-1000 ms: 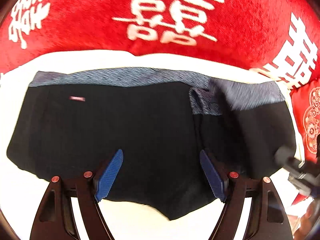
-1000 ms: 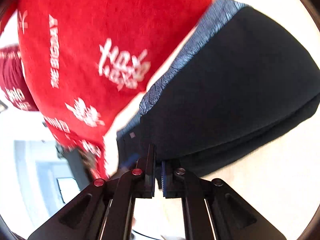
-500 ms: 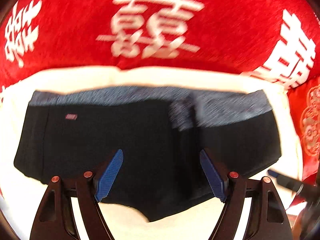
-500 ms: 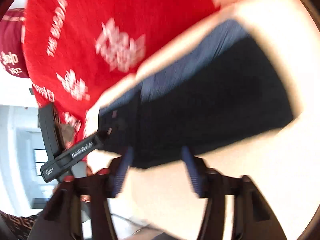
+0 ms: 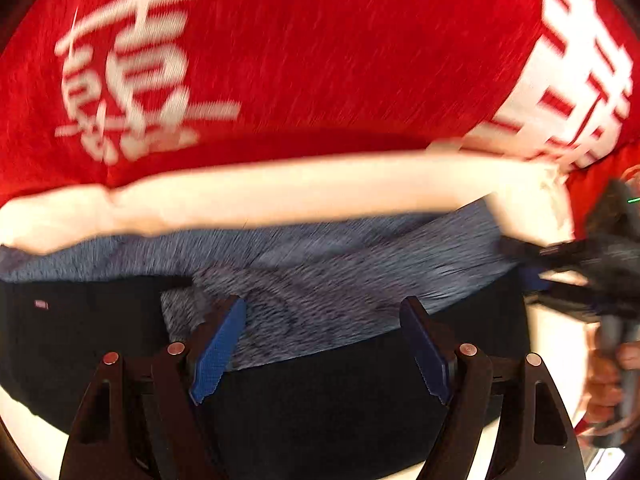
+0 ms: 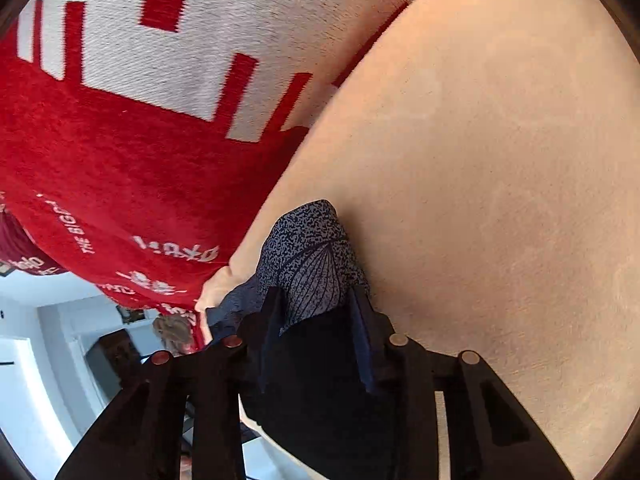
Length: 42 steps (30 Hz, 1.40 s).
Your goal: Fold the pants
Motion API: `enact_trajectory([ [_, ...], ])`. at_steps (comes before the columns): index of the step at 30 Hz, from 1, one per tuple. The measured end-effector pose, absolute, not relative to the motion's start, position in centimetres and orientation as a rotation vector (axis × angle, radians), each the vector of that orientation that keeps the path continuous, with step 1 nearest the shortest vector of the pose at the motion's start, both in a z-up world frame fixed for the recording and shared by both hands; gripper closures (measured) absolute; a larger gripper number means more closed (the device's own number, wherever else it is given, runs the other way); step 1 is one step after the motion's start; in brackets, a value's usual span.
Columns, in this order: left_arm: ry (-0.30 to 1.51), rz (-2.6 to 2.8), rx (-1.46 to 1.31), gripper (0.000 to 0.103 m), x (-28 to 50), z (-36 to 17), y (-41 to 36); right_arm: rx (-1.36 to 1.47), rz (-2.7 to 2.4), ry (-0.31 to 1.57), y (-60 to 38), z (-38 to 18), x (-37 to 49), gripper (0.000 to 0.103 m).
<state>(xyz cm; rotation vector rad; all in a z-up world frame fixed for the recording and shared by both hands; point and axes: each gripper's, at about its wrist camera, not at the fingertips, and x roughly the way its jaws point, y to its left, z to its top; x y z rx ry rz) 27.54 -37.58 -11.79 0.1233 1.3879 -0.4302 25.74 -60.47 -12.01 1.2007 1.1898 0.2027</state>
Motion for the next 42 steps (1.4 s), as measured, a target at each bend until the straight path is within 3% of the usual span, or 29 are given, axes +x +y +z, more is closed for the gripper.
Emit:
enact_trajectory([
  [3,1.36,-0.456,0.17,0.023,26.1,-12.6,-36.7,1.052,0.113,1.273,-60.2,-11.8,25.4,0.068],
  [4,1.345,-0.464,0.217,0.023,25.7,-12.6,-36.9,0.98,0.082,1.294,-59.9,-11.9,25.6,0.057],
  [6,1.327,-0.467,0.298,0.023,25.0,-12.7,-37.5,0.919,0.066,1.286,-59.5,-11.3,25.8,0.056],
  [9,1.367,-0.429,0.255,0.023,25.5,-12.2,-37.0,0.825,0.023,1.319,-57.9,-9.7,26.0,0.046],
  [21,1.471,-0.18,0.075,0.023,23.0,-10.0,-30.0,0.524,0.023,1.319,-51.3,-4.5,21.2,0.042],
  [30,1.443,-0.155,-0.012,0.023,20.1,-8.4,-26.6,0.346,0.141,1.289,-45.7,-2.7,20.9,0.037],
  [40,1.488,-0.118,-0.001,0.023,20.1,-9.7,-19.3,0.267,0.192,1.298,-35.8,-4.3,24.4,0.035],
  [41,1.491,-0.115,0.004,0.02,20.1,-9.8,-18.6,0.277,0.184,1.323,-35.1,-5.0,24.8,0.035],
  [42,1.496,-0.11,0.004,0.005,20.0,-9.9,-17.8,0.277,0.173,1.352,-34.3,-5.7,25.0,0.035],
])
